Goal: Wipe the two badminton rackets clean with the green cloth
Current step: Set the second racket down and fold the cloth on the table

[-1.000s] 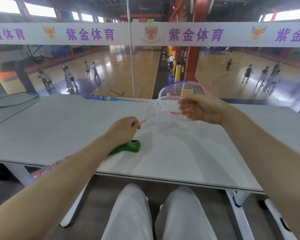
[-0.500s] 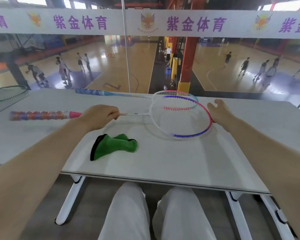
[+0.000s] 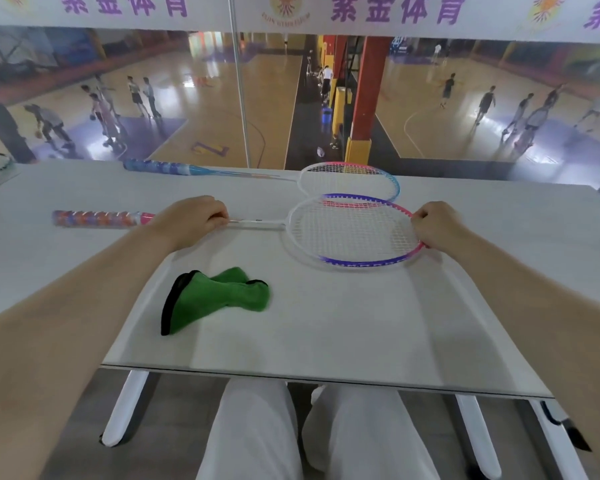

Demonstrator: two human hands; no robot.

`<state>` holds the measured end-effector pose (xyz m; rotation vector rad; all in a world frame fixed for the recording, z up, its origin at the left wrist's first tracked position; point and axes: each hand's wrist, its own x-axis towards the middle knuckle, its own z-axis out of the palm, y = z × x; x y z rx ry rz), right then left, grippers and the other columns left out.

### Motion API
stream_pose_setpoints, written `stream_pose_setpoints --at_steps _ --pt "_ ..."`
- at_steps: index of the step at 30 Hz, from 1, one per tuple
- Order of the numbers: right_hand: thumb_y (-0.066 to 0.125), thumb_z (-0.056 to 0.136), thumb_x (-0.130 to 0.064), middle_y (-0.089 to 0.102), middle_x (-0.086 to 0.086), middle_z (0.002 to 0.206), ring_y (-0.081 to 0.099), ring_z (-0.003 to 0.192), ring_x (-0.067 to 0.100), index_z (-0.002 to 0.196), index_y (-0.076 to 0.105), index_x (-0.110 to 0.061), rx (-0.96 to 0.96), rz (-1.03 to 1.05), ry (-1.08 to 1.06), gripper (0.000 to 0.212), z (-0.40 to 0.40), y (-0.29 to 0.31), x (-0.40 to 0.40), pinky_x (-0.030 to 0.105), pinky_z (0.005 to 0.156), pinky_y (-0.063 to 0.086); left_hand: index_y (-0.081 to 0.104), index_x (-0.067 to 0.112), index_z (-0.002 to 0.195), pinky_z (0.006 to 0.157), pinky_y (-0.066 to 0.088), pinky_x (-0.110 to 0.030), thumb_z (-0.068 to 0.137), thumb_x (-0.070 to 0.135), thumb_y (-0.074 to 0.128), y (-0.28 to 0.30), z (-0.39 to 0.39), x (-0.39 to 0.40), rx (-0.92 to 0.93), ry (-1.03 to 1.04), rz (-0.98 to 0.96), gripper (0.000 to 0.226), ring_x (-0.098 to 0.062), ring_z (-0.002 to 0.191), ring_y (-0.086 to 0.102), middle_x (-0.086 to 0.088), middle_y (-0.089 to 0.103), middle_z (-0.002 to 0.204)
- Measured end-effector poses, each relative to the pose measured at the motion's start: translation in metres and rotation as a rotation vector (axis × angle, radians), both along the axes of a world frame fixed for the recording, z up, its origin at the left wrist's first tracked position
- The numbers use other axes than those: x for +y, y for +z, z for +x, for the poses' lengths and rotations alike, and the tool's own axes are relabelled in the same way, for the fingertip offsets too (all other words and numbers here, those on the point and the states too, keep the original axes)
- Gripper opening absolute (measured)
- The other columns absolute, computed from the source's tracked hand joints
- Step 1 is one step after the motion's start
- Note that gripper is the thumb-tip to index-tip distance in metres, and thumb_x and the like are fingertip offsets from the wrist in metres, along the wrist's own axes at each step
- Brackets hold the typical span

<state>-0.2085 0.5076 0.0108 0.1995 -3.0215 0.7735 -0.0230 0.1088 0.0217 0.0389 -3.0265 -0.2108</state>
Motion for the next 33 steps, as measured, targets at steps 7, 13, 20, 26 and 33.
stream_pose_setpoints --at_steps 7,13,20,26,33 --pt "0.058 0.09 -0.022 0.06 0.009 0.077 0.058 0.08 0.029 0.081 0.06 -0.007 -0.025 0.089 -0.014 0.017 -0.007 -0.006 0.01 0.033 0.064 0.042 0.062 0.024 0.097 0.079 0.047 -0.038 0.097 0.026 0.052 -0.009 -0.021 -0.001 0.048 -0.087 -0.032 0.01 -0.016 0.086 0.053 0.007 0.055 0.091" --pt "0.061 0.087 -0.021 0.06 0.007 0.091 0.056 0.088 0.026 0.083 0.055 -0.016 -0.039 0.103 0.039 0.008 -0.005 -0.007 0.021 0.034 0.071 0.044 0.062 0.03 0.096 0.076 0.048 -0.037 0.095 0.033 0.052 -0.011 -0.024 0.0 0.052 -0.134 -0.046 0.01 -0.013 0.083 0.053 0.011 0.055 0.089" --pt "0.059 0.092 -0.018 0.06 0.014 0.094 0.052 0.087 0.028 0.092 0.056 -0.006 -0.042 0.18 0.081 0.013 0.004 -0.003 0.022 0.032 0.07 0.038 0.064 0.028 0.097 0.077 0.047 -0.037 0.095 0.033 0.055 -0.012 -0.017 0.004 0.056 -0.129 -0.046 0.011 -0.013 0.084 0.053 0.013 0.054 0.088" --pt "0.056 0.095 -0.027 0.057 0.012 0.094 0.054 0.084 0.024 0.102 0.053 -0.006 -0.027 0.354 0.098 0.023 0.012 0.001 0.019 0.032 0.067 0.04 0.065 0.029 0.094 0.075 0.045 -0.033 0.094 0.033 0.058 -0.012 -0.014 0.006 0.044 -0.105 -0.019 0.008 -0.012 0.083 0.053 0.013 0.054 0.088" --pt "0.057 0.096 -0.029 0.058 0.008 0.086 0.054 0.073 0.017 0.104 0.053 -0.008 -0.049 0.388 0.08 0.023 0.016 0.002 0.017 0.028 0.059 0.042 0.067 0.028 0.095 0.076 0.046 -0.033 0.093 0.031 0.059 -0.015 -0.011 0.01 0.061 -0.086 0.006 0.009 -0.013 0.086 0.055 0.011 0.057 0.091"
